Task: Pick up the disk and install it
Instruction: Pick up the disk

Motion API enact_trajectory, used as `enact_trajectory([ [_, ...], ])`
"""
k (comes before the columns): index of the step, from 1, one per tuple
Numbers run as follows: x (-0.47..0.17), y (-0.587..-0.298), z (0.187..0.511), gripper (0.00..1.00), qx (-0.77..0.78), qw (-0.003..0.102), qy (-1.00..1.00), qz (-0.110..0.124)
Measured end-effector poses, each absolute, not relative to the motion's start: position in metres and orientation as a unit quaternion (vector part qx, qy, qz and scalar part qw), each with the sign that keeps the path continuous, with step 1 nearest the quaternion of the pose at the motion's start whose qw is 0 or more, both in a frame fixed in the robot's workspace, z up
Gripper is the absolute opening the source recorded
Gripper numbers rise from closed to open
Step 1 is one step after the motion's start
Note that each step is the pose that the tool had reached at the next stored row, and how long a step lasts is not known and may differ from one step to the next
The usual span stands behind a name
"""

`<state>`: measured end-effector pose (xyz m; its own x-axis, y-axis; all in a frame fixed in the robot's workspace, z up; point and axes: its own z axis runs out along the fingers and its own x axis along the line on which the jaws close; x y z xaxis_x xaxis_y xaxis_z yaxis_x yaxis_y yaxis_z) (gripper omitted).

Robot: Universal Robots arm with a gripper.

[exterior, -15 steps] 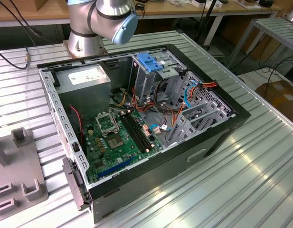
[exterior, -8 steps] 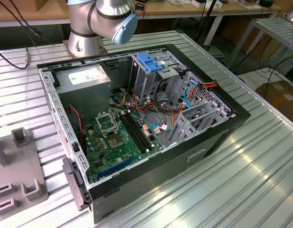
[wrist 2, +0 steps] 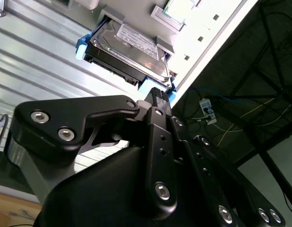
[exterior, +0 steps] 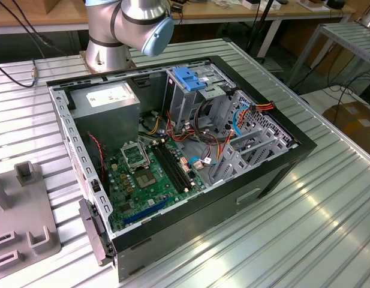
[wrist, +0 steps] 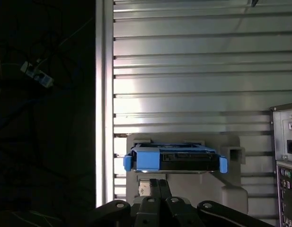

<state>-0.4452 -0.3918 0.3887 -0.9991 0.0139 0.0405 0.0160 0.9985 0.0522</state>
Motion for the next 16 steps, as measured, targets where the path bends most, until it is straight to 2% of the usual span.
enact_trajectory([
  [16, -0.4452, -0.3918, 0.3887, 0.1, 0.046, 0.022, -0.998, -0.025],
])
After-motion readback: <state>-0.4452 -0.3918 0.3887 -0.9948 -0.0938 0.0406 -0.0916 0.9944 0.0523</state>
